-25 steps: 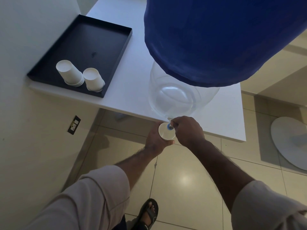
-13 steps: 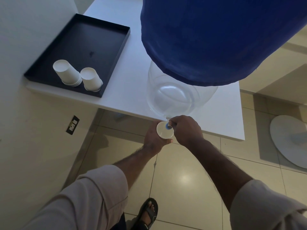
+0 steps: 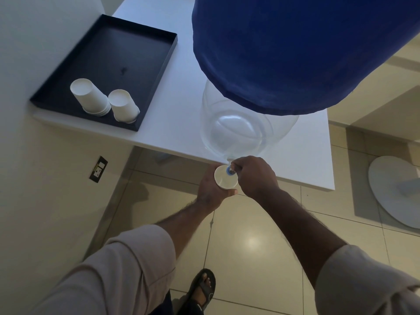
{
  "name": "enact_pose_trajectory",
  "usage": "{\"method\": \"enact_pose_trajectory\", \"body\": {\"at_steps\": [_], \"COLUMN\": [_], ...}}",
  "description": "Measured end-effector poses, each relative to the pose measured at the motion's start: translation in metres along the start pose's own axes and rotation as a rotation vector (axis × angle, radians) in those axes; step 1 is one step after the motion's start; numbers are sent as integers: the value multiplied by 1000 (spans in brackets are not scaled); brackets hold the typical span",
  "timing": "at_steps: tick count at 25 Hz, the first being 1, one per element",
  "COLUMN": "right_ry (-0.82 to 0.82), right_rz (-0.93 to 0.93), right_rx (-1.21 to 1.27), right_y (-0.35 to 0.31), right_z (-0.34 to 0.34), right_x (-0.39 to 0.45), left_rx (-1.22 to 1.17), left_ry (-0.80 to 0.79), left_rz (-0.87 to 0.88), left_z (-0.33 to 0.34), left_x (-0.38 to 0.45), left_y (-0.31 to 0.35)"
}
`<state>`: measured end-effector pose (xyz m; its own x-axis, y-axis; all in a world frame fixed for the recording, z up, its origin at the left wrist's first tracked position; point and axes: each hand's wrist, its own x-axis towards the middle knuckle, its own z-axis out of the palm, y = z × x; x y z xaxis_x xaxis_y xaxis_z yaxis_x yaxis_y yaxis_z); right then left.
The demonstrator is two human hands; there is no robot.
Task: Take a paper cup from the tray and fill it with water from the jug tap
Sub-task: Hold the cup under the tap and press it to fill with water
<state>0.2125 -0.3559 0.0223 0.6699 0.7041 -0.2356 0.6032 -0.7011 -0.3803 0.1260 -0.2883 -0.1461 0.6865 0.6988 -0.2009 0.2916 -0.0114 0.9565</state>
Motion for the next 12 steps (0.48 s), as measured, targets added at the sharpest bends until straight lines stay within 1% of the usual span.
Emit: {"method": "enact_pose_trajectory", "body": {"at_steps": [12], "right_ry": [8], "right_rz": [-6], "right_rx": [-12], "right_y": [0], "right_z": [1], "right_x": [-2], "left_rx": [-11], "left_ry": [-10], "left_rz": [-6], "left_z": [1], "left_x": [1], "left_y": [0]}}
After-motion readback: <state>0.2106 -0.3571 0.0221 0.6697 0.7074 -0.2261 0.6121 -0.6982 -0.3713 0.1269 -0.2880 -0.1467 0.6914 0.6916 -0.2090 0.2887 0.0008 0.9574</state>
